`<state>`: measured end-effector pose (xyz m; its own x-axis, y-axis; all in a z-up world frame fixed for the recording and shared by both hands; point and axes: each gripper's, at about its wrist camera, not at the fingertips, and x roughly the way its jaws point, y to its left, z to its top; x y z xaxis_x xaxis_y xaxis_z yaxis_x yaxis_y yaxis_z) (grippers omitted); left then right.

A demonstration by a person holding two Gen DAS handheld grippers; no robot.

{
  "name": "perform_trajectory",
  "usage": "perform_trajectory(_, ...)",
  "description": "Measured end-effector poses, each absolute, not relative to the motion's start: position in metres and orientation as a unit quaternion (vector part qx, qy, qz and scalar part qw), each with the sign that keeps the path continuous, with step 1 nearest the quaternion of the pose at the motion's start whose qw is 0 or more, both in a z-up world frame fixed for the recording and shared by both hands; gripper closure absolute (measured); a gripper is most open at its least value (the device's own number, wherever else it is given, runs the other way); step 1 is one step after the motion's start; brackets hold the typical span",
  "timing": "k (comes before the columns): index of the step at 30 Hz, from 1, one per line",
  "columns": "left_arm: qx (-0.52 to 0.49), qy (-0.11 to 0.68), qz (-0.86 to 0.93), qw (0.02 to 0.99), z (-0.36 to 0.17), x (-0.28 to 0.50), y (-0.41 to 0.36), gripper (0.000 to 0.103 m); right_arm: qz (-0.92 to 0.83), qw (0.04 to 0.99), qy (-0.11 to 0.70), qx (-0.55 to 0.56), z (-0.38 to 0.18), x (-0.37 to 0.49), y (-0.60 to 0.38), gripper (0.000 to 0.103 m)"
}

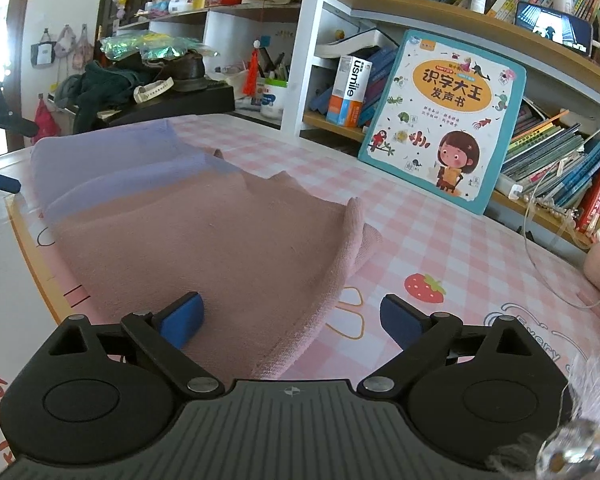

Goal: Fold clothes
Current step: 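Grasp the lavender hem corner with the left gripper, then lift the hem with the left gripper and fold it toward the collar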

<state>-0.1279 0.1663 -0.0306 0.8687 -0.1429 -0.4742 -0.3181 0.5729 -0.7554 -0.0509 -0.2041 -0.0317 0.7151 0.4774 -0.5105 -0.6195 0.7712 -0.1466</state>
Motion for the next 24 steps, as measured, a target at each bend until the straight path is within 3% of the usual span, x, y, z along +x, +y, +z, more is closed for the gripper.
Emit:
perform_trajectory(3, -0.476, 0.248, 0.057, 0.842, -0.037, -0.127, 0.169, 0.046, 0.3, 0.913, 0.23, -0.155, -0.032, -0.05, -0.204, 0.008)
perform_trajectory(5, -0.492, 0.248, 0.056, 0.833, -0.044, -0.126, 0.171, 0.072, 0.301, 0.912, 0.231, -0.153, -0.032, -0.049, -0.205, 0.008)
perform_trajectory(7, -0.496, 0.242, 0.051, 0.832, -0.047, -0.125, 0.168, 0.081, 0.302, 0.912, 0.233, -0.152, -0.032, -0.048, -0.205, 0.008)
perform_trajectory(10, -0.433, 0.212, 0.04, 0.875, -0.026, -0.128, 0.15, 0.086, 0.303, 0.911, 0.237, -0.149, -0.032, -0.046, -0.206, 0.008)
perform_trajectory(14, -0.343, 0.191, 0.01, 0.92, 0.004, -0.125, 0.127, 0.085, 0.304, 0.91, 0.244, -0.144, -0.033, -0.043, -0.206, 0.007)
perform_trajectory(20, -0.405, 0.234, 0.031, 0.883, -0.019, -0.115, 0.147, 0.047, 0.305, 0.909, 0.249, -0.139, -0.033, -0.042, -0.206, 0.006)
perform_trajectory(24, -0.434, 0.233, 0.036, 0.869, -0.033, -0.112, 0.154, 0.045, 0.306, 0.908, 0.251, -0.137, -0.034, -0.04, -0.206, 0.006)
